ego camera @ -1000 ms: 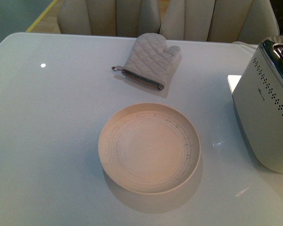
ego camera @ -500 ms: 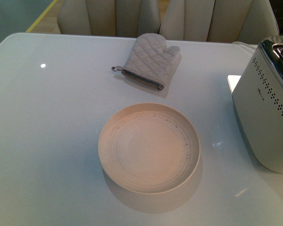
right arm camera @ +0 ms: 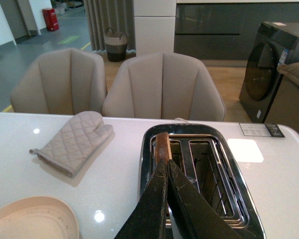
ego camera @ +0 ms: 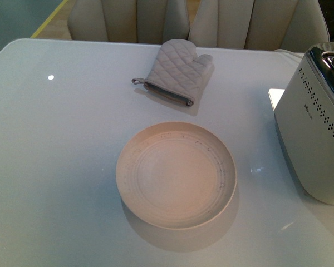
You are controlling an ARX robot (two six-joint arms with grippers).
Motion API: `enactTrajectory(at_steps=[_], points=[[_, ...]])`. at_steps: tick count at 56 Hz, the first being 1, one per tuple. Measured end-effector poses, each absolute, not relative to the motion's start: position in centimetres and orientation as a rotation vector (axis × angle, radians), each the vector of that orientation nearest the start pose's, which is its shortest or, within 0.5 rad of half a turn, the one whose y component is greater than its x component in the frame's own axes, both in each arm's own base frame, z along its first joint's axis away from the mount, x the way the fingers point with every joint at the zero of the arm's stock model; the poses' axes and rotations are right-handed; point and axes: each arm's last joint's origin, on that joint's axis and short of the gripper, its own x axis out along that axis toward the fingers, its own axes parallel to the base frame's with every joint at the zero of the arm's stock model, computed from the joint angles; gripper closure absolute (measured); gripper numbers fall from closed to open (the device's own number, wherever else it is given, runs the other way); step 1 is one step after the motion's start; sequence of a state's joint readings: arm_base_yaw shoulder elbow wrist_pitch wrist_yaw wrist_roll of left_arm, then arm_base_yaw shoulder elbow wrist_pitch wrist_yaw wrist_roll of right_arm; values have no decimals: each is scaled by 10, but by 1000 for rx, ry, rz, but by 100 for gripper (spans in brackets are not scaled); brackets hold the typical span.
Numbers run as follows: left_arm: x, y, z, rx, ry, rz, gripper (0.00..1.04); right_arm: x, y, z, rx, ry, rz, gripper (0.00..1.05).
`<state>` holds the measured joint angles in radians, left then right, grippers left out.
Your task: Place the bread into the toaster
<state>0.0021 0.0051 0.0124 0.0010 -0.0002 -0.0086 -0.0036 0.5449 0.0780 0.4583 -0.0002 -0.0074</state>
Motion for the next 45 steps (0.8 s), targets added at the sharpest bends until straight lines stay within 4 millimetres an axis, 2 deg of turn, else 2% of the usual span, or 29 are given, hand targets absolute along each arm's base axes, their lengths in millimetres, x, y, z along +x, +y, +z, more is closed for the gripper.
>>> enactTrajectory(at_steps=[20, 45], points=[[97, 0, 167, -9, -8, 2, 7, 122, 0, 171, -7, -7, -3, 103], [97, 0, 167, -9, -8, 2, 7, 112, 0, 173, -7, -20, -4, 103]])
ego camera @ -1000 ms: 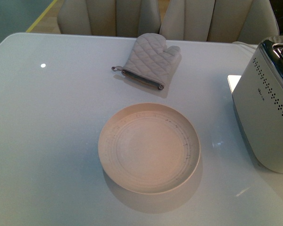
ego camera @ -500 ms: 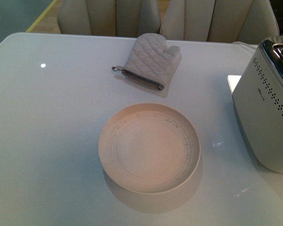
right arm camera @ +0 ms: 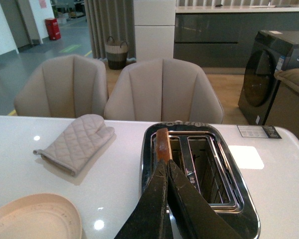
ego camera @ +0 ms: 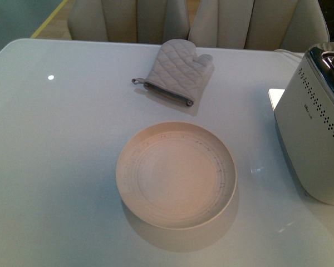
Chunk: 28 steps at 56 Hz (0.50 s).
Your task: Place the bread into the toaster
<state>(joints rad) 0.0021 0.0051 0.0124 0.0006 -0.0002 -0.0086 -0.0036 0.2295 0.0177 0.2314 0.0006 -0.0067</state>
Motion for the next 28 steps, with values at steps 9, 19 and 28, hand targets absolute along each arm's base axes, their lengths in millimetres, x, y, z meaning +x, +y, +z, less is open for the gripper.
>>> enactTrajectory(at_steps=[9, 19, 28], points=[[97, 0, 167, -9, -8, 2, 7, 109, 0, 172, -7, -19, -4, 103], [97, 0, 167, -9, -8, 3, 7, 99, 0, 168, -7, 3, -4, 103], [97, 0, 167, -9, -8, 2, 7, 97, 0, 169, -7, -14, -3, 103]])
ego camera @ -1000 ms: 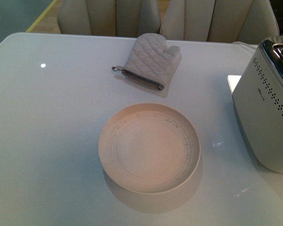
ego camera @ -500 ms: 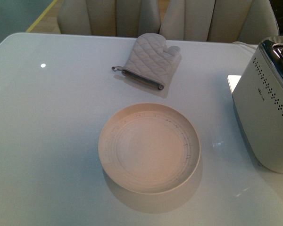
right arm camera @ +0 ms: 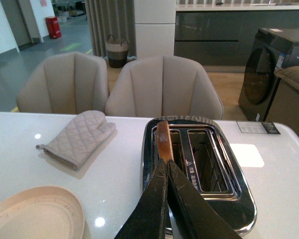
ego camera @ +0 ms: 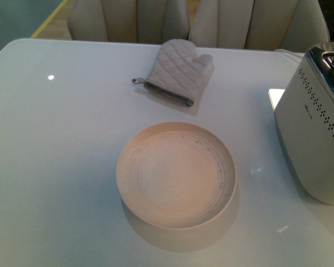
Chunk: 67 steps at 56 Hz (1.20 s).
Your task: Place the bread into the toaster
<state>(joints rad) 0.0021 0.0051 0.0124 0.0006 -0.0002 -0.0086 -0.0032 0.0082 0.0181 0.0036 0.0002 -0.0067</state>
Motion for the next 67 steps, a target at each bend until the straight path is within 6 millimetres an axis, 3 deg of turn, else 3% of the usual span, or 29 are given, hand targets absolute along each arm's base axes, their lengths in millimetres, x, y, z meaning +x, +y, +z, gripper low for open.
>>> enactTrajectory(at_steps=[8, 12, 37, 67], points=[[97, 0, 167, -9, -8, 2, 7, 97, 0, 170, -7, -15, -4, 102], [97, 0, 167, -9, -8, 2, 7, 97, 0, 170, -7, -15, -4, 86], [97, 0, 167, -9, -8, 2, 7, 97, 0, 170, -6, -15, -4, 8], [97, 0, 167, -9, -8, 2, 7, 97, 0, 170, -6, -15, -4, 9]])
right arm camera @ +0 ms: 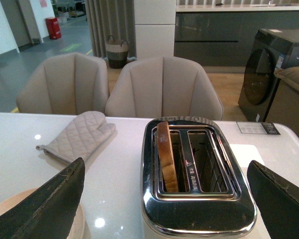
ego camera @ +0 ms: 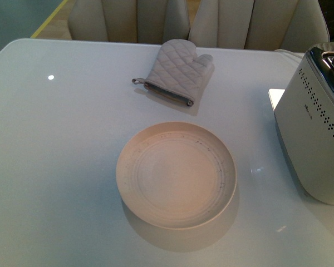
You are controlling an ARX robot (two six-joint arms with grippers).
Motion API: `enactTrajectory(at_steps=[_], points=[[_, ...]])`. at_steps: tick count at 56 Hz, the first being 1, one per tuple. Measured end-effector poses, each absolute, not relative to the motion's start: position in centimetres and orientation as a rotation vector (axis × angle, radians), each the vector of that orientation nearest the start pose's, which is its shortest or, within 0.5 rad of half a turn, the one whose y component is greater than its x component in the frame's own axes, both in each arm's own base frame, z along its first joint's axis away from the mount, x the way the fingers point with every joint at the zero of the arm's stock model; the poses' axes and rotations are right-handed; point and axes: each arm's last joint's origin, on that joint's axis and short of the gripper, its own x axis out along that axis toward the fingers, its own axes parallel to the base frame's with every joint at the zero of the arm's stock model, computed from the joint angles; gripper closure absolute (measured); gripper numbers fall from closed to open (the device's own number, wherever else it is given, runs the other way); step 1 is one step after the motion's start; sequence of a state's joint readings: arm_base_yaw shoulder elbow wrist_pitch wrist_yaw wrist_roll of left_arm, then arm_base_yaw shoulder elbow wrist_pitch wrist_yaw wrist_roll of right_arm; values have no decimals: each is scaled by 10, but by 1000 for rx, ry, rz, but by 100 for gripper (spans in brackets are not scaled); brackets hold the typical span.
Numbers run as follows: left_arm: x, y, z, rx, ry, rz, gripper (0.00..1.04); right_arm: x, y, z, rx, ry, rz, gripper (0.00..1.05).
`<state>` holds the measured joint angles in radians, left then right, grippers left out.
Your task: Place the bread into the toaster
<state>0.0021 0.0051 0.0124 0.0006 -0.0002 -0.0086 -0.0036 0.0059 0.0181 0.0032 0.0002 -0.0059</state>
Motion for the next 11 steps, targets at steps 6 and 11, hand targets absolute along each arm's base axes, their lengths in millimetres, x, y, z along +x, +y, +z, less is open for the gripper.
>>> enactTrajectory(at_steps=[6, 11], points=[[97, 0, 167, -9, -8, 2, 7, 97, 0, 170, -6, -15, -3, 9], [97, 0, 167, -9, -8, 2, 7, 97, 0, 170, -6, -15, -4, 9]])
